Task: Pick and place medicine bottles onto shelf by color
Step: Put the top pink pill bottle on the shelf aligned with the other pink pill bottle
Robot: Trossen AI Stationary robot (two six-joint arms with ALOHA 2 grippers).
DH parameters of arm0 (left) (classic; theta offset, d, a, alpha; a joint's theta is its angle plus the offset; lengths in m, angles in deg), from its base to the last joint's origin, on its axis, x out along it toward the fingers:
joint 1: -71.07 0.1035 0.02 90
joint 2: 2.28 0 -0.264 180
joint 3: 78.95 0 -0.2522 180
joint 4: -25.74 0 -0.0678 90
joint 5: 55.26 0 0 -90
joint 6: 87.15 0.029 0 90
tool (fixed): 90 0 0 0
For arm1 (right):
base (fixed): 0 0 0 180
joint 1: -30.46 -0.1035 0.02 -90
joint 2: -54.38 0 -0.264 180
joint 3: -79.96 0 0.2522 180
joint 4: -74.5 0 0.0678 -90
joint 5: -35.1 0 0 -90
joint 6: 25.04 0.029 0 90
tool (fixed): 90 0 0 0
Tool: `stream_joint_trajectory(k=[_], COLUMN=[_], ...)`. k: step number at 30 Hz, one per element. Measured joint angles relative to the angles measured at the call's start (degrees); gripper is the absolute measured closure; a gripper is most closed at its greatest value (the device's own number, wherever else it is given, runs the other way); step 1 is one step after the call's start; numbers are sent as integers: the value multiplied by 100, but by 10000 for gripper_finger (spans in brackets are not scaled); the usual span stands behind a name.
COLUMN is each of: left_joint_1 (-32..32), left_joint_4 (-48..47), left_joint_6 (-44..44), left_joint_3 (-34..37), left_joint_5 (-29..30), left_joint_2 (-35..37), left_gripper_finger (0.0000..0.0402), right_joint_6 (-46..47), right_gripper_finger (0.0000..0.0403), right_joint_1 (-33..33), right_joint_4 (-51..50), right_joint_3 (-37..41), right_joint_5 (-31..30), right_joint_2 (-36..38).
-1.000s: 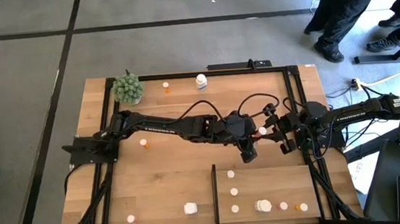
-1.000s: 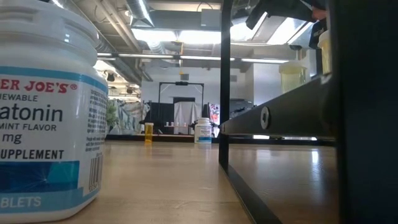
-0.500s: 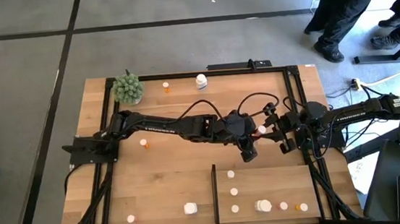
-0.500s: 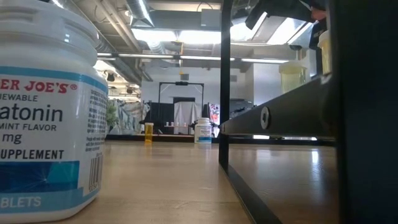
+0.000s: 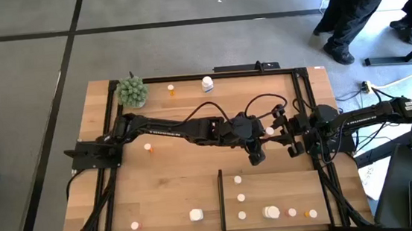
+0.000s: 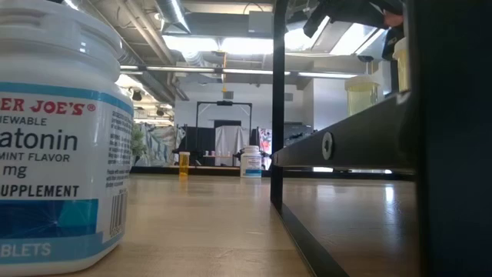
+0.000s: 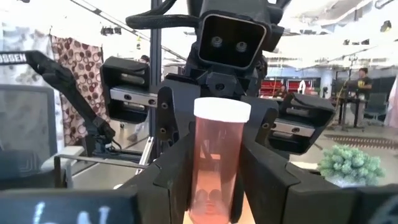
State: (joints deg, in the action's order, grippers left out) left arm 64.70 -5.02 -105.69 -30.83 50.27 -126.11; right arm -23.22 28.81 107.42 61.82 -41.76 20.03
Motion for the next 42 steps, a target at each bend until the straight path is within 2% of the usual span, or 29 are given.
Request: stream_joint_trajectory(k=[3, 9, 19, 26, 37, 40, 42], left_joint_1=[4, 35, 42, 39, -13, -17, -15], left_joint_4=[-8, -10, -33, -99, -327, -335, -342], left_joint_6=[0, 0, 7, 111, 116, 116, 118], left_joint_3=[0, 0, 0, 0, 0, 0, 0], left_joint_5=[4, 18, 2, 7, 39, 42, 44], left_joint_2=[0, 0, 0, 0, 13, 15, 15], left_gripper_finger=[332, 332, 332, 332, 331, 331, 331], right_joint_6=[241, 107, 218, 211, -35, -198, -354], right_gripper_finger=[270, 261, 217, 212, 212, 212, 212], right_joint_1=[0, 0, 0, 1, 4, 4, 3], right_joint_4=[-5, -10, -15, -154, -1213, -1995, -2860], right_joint_3=[0, 1, 0, 0, -26, -304, -632], right_joint_5=[-76, -237, -244, -257, -467, -526, -582], right_joint_2=[0, 0, 2, 195, 983, 1184, 1267])
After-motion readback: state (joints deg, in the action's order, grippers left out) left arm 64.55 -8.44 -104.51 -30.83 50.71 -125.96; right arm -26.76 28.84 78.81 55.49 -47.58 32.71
